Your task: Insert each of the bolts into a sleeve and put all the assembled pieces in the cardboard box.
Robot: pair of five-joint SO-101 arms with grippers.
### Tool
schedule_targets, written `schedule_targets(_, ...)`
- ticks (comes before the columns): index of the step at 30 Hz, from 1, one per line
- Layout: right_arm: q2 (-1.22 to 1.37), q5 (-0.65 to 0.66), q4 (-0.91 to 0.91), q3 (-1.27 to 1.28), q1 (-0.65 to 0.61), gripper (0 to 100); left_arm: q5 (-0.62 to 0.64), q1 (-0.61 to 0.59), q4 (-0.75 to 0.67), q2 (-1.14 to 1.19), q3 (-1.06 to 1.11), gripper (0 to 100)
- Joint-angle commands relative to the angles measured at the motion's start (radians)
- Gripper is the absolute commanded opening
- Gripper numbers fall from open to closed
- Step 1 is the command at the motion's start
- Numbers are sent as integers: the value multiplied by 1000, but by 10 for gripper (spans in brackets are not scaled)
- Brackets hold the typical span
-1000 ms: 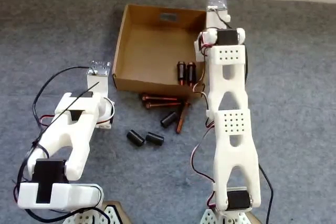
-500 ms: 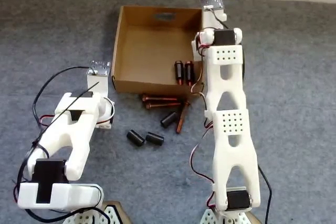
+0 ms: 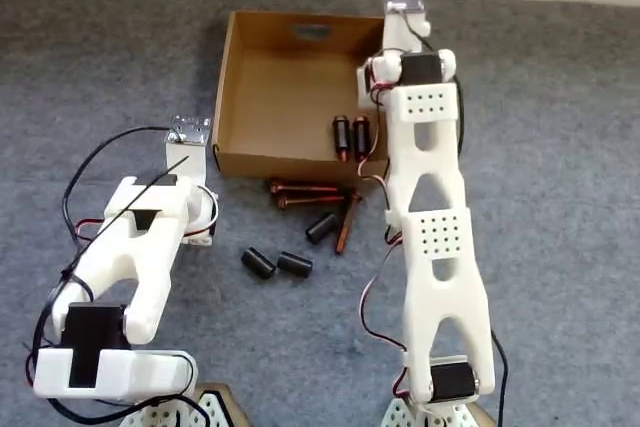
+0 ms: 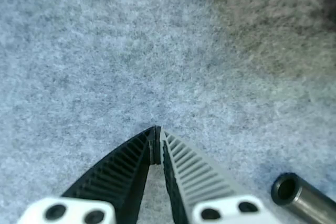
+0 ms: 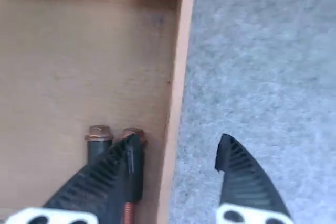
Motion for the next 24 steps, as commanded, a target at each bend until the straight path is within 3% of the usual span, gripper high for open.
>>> schedule_targets(1,-171,-11,39,-107,30,227,-3,19,-12,1,-4,30)
schedule_targets(4,-259,-11,107,-107,42,180,-3,19,-12,1,-4,30)
schedule_targets(8,-351,-11,117,-97,62,1,-3,19,-12,1,-4,30)
schedule_targets(17,-515,-12,120,-35,62,49,-3,19,-12,1,-4,30)
schedule_targets(24,-918,-11,117,549,12,50,-3,19,-12,1,-5,30)
